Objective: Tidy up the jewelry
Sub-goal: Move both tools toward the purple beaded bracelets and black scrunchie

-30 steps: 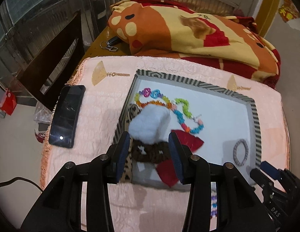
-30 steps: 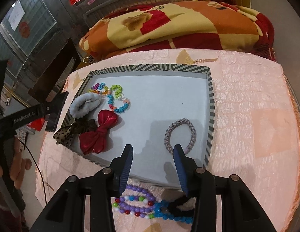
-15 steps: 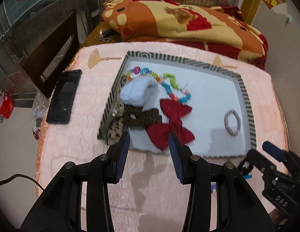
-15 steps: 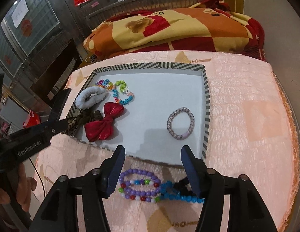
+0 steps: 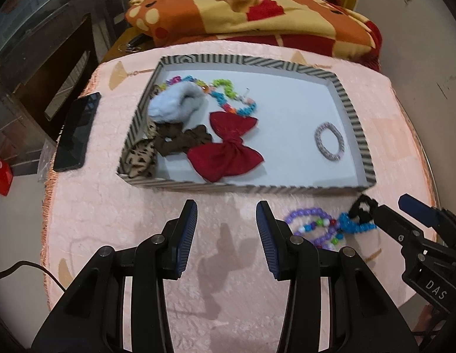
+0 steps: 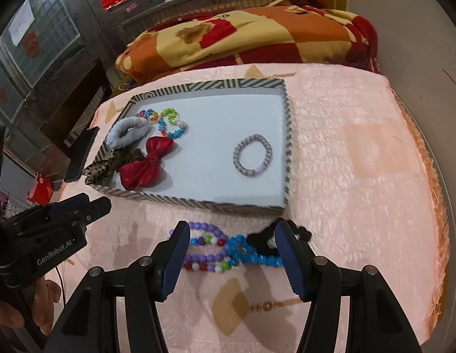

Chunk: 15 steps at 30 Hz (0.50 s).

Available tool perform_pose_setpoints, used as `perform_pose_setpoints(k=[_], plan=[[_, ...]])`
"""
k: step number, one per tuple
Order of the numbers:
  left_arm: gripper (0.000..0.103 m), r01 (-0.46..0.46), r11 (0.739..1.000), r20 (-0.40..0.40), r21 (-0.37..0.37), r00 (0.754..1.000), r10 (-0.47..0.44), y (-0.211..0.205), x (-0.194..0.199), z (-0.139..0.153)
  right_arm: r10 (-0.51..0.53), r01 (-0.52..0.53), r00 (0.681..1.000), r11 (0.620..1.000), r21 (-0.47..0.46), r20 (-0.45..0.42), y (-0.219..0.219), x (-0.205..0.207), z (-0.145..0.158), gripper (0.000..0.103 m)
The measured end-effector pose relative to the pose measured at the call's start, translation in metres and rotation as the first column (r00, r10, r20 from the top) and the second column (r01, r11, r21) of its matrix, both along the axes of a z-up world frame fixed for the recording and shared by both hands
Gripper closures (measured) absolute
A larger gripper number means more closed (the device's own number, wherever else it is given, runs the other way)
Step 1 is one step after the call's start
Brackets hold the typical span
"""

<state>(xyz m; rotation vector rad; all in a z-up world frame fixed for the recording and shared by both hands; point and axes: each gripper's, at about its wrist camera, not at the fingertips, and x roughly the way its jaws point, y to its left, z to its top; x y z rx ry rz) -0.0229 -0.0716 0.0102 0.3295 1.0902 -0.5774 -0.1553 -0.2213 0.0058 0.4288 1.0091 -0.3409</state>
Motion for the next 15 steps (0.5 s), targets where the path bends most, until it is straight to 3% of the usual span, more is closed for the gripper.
perform_pose_setpoints(k=[15], plan=[[0.062,0.091,0.996,-0.028,0.004,0.995,-0.091,-0.009,-0.031,-0.006,-0.076,0.076,0.997,0.997,-0.001,-0.009,-0.006,-0.037,-0.002,0.045]])
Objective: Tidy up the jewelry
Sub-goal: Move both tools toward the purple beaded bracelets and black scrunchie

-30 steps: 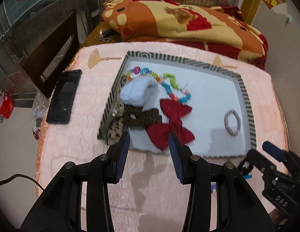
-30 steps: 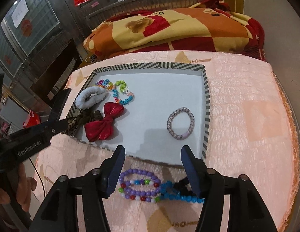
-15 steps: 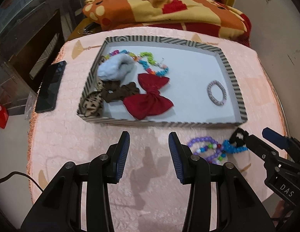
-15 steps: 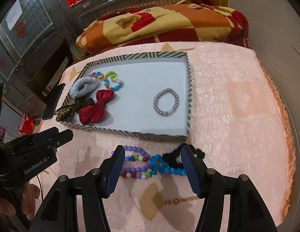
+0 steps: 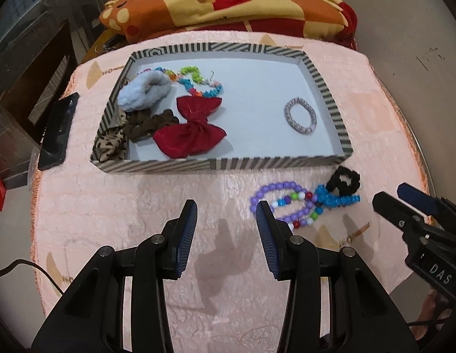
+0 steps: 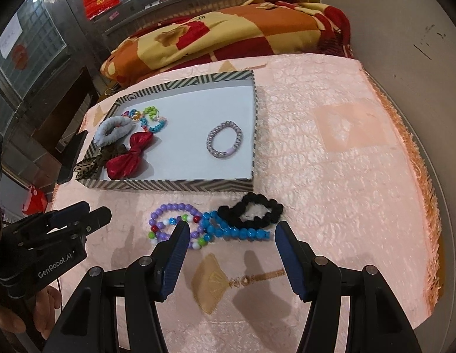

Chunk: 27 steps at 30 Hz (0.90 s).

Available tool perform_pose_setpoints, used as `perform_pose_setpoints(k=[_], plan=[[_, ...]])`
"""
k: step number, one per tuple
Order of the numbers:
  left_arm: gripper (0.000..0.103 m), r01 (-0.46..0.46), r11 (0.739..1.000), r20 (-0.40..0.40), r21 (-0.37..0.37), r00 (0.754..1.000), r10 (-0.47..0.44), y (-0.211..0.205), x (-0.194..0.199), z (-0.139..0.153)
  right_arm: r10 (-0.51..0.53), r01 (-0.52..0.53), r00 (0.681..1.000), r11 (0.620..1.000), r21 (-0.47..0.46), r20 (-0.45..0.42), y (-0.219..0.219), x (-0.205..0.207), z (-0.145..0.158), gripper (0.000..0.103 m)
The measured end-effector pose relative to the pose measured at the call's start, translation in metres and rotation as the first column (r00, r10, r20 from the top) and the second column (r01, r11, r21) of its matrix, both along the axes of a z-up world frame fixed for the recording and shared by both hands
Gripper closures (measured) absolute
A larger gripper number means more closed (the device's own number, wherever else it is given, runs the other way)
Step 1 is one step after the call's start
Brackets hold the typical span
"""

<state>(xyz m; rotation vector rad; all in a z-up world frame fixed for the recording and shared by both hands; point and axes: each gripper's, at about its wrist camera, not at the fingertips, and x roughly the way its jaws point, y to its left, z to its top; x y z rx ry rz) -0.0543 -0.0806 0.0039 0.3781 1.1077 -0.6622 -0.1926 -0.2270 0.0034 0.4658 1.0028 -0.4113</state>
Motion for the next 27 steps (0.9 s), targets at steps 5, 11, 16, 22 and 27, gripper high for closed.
perform_pose_setpoints(k=[5,11,16,22,27], plan=[[0.062,0.006,1.0,-0.008,0.013,1.0,-0.005,0.001,-0.003,-0.004,-0.014,0.014,1.0,1.0,0.009,-0.013,-0.004,-0.006,-0.005,0.045],[0.062,0.012,1.0,-0.032,0.008,0.999,-0.012,0.004,-0.002,-0.007,-0.019,0.019,0.999,1.0,0.013,-0.029,-0.011,-0.013,-0.01,0.045],[0.061,0.028,1.0,-0.067,0.012,0.997,-0.027,0.008,-0.002,-0.017,-0.016,0.016,0.998,1.0,0.004,-0.056,-0.019,-0.021,-0.021,0.045],[0.061,0.015,0.999,-0.111,0.03,0.994,-0.012,0.008,0.001,-0.032,0.004,-0.003,1.0,1.0,0.023,-0.019,-0.027,-0.026,-0.032,0.045],[0.061,0.002,0.999,-0.134,0.033,0.991,0.002,0.006,0.004,-0.036,-0.002,0.003,1.0,1.0,0.022,-0.013,-0.042,-0.016,-0.041,0.051]])
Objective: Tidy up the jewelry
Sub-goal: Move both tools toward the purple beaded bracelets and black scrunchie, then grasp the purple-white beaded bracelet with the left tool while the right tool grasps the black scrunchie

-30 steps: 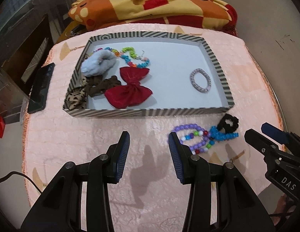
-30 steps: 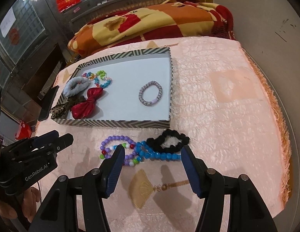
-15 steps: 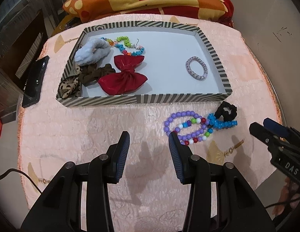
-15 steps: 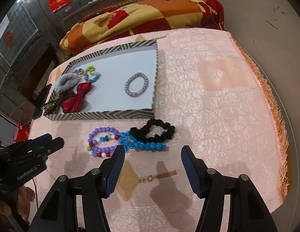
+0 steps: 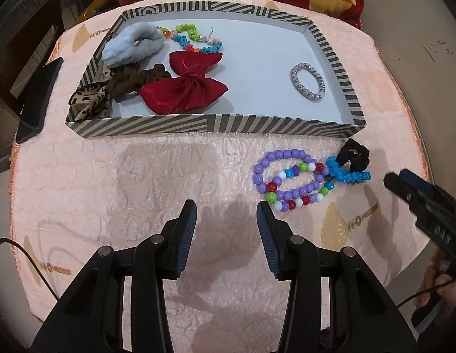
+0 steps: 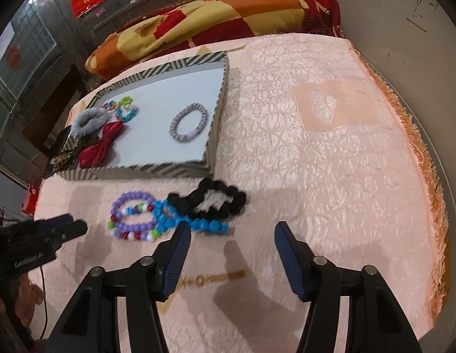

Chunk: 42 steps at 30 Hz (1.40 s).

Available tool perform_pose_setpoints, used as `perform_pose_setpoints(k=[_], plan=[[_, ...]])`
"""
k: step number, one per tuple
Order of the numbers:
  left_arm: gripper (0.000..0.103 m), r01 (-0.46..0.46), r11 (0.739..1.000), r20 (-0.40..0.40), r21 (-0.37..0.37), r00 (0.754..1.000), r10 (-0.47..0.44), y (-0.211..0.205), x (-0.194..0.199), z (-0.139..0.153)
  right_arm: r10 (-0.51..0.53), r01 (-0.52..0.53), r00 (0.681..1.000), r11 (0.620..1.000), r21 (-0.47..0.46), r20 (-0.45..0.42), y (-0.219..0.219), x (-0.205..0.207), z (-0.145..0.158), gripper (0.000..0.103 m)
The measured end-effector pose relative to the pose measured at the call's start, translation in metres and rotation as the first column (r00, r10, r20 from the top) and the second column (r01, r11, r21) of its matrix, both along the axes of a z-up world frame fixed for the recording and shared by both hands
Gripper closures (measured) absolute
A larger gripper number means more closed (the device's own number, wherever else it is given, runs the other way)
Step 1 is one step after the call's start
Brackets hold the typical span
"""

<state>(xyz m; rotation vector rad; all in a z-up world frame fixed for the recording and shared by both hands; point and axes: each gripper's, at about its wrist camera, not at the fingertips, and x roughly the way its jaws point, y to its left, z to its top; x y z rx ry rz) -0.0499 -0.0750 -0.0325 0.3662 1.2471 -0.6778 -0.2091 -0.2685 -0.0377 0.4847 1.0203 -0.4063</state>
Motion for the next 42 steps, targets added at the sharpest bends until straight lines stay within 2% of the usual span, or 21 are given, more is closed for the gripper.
perform_pose_setpoints(k=[9,11,13,15,25,35,39,40,42], plan=[[0.061,-0.015,1.0,-0.018,0.015,1.0,0.015,-0.004,0.007,-0.007,0.076,-0.078,0.995,0.997,-0.025,-0.072,-0.021,0.04,-0.033,0.059],[0.06,-0.018,1.0,-0.025,0.019,1.0,0.019,-0.006,0.009,-0.008,0.094,-0.099,0.992,0.994,-0.055,-0.085,-0.022,0.043,-0.038,0.066],[0.058,-0.023,1.0,-0.037,0.017,0.999,0.024,-0.009,0.011,-0.01,0.108,-0.118,0.988,0.988,-0.096,-0.108,-0.023,0.043,-0.039,0.085],[0.057,-0.026,1.0,-0.046,0.015,0.999,0.027,-0.011,0.011,-0.012,0.107,-0.121,0.987,0.986,-0.113,-0.122,-0.028,0.041,-0.039,0.091],[0.057,0.053,0.999,-0.027,0.008,0.998,-0.052,-0.04,0.002,-0.016,0.072,-0.08,0.991,0.994,-0.068,-0.113,-0.047,0.02,-0.04,0.091],[0.057,0.185,0.981,-0.003,0.05,0.983,-0.185,-0.071,-0.012,-0.028,0.068,-0.074,0.992,0.996,-0.052,-0.103,-0.045,0.02,-0.041,0.091],[0.057,0.192,0.98,-0.014,0.06,0.981,-0.191,-0.08,-0.011,-0.035,0.067,-0.072,0.992,0.996,-0.052,-0.103,-0.045,0.021,-0.041,0.091],[0.06,0.192,0.98,-0.021,0.056,0.981,-0.192,-0.082,-0.01,-0.036,0.067,-0.073,0.992,0.996,-0.052,-0.103,-0.046,0.021,-0.041,0.091],[0.072,0.201,0.979,-0.042,0.039,0.979,-0.199,-0.083,-0.009,-0.036,0.067,-0.072,0.993,0.996,-0.05,-0.1,-0.046,0.021,-0.041,0.091]])
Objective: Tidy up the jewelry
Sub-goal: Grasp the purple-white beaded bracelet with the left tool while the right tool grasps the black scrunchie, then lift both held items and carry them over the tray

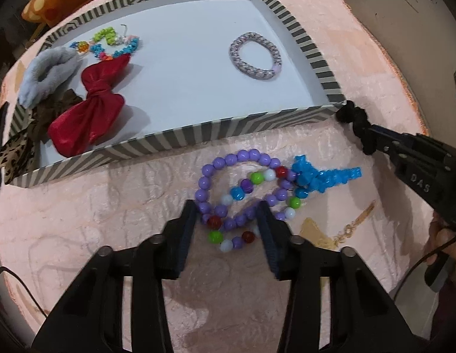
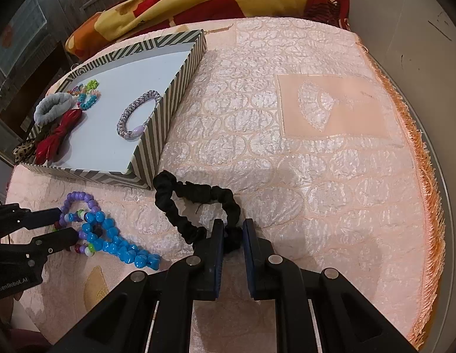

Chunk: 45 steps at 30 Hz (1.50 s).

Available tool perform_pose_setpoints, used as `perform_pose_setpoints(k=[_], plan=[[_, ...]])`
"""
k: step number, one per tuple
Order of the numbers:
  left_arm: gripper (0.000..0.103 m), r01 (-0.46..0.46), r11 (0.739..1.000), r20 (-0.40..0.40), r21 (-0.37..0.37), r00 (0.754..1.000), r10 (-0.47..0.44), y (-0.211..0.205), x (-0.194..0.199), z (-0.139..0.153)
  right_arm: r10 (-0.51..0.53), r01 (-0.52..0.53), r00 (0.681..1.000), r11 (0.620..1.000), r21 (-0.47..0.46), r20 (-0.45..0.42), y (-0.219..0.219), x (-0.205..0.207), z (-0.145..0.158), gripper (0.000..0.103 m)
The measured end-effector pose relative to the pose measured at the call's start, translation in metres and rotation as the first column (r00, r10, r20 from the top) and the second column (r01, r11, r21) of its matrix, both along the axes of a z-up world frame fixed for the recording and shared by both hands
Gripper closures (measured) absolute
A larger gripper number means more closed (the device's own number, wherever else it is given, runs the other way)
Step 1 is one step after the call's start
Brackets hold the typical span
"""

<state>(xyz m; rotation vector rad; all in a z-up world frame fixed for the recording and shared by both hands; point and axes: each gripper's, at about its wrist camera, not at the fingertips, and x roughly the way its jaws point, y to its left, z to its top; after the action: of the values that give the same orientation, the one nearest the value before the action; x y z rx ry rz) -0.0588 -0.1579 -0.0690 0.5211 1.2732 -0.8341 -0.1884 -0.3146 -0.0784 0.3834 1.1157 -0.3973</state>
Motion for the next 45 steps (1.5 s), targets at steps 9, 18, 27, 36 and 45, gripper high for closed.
perform_pose_setpoints(k=[9,18,27,36,45], plan=[[0.095,0.031,0.998,-0.08,-0.06,0.996,-0.036,0.004,-0.002,0.015,0.012,-0.012,1.0,1.0,-0.002,0.027,0.006,-0.003,0.009,0.095],[0.095,0.015,0.992,-0.088,-0.124,0.996,-0.026,0.031,0.007,0.05,0.036,-0.035,0.995,0.999,-0.016,0.091,0.014,-0.006,0.04,0.095],[0.095,-0.008,0.999,-0.031,-0.036,0.999,0.007,0.073,0.02,0.031,0.043,-0.042,0.994,0.999,-0.009,0.098,0.021,-0.004,0.044,0.095],[0.095,-0.01,0.999,-0.026,-0.041,1.0,0.009,0.084,0.016,0.03,0.035,-0.036,0.995,0.999,0.006,0.096,0.018,-0.009,0.042,0.095],[0.074,-0.042,0.999,-0.002,0.01,0.999,0.042,0.08,0.018,0.01,0.022,-0.025,0.997,0.999,0.044,0.072,0.014,-0.013,0.029,0.095]])
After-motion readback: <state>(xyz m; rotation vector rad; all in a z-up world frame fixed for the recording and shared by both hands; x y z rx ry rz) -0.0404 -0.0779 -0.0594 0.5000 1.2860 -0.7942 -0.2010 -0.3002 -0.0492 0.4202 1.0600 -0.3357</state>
